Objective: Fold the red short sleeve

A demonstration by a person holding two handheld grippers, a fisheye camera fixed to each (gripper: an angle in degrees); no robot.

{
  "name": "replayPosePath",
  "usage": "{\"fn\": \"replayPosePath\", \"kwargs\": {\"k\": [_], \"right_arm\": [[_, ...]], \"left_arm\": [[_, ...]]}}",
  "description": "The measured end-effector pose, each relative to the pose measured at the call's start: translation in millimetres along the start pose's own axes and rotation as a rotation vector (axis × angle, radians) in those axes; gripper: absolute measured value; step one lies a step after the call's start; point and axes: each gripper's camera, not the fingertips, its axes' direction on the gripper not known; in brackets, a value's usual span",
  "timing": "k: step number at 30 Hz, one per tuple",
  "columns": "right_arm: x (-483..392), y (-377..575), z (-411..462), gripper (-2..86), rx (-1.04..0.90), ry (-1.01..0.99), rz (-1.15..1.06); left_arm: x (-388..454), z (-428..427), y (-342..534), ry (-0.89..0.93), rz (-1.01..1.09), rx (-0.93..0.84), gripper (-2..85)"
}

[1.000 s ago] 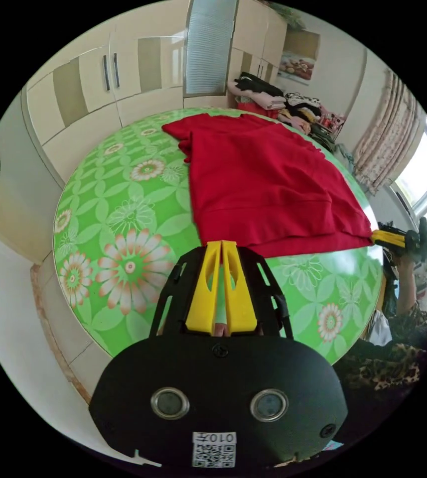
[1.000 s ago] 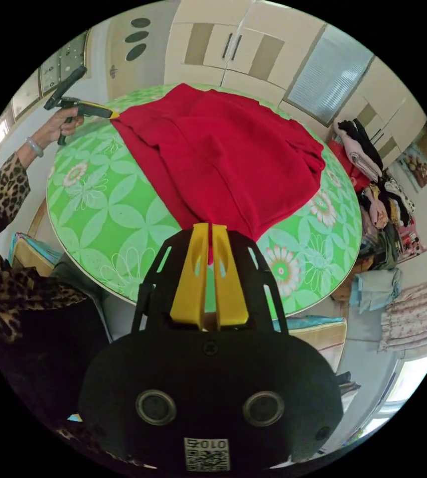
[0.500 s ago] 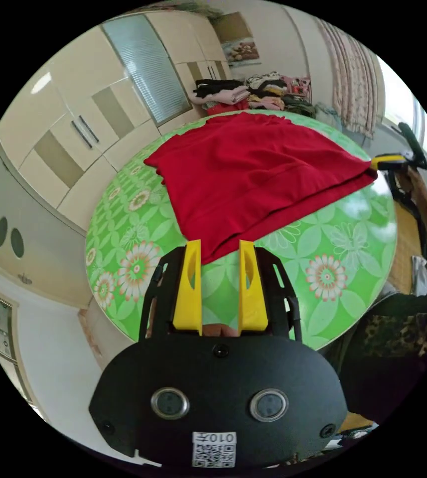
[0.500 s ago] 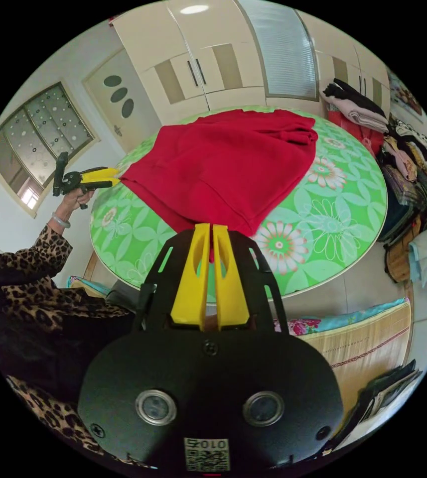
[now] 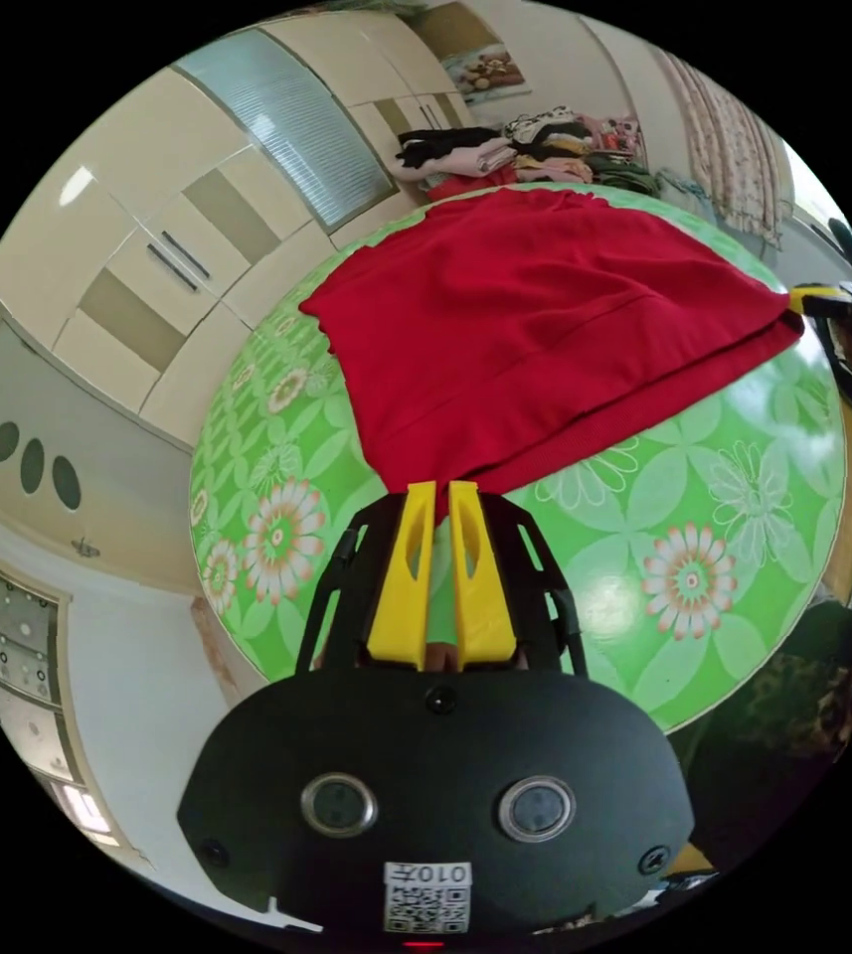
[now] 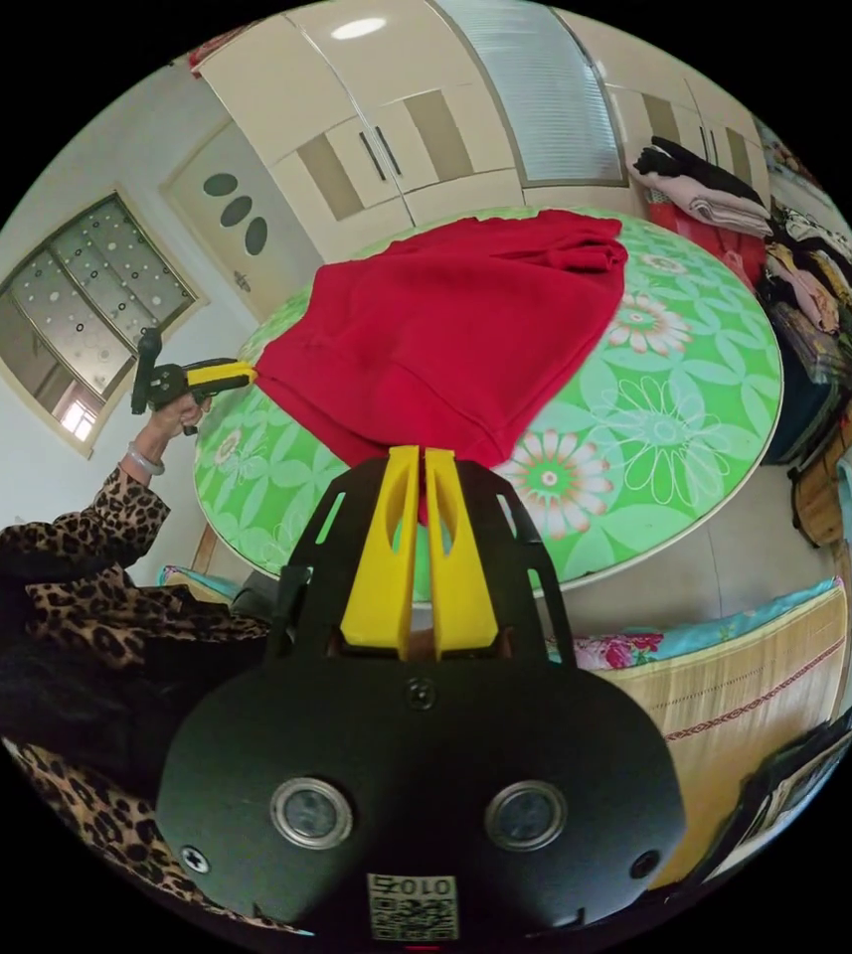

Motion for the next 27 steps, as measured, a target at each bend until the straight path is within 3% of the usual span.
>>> {"fn": "replayPosePath", "kwargs": {"k": [5,8,12,23,27], "right_arm": [[18,16,-46,2.3,0.157,-0.108,-0.004],[35,25,-47,2.8,0.082,-0.083,0.009],[47,33,-17,2.9,-0.089,-0.060,0.003],[53,46,-20,3.7,-0.164,-0.098,-0.075],[63,59,-36,3.8,-0.099,-0.269,-0.101]], "left_arm": [[-5,-60,37,0.186,0.022,0.101,0.4],[-1,-80,69,0.277,0.056,0.138,0.1],[2,-60,90,0.278,0.071,0.013,-0.1],[-85,-81,140,0.555,0.026,0.100,-0.2],[-123,-105,168,0.642,0.100,0.213,-0.3]]}}
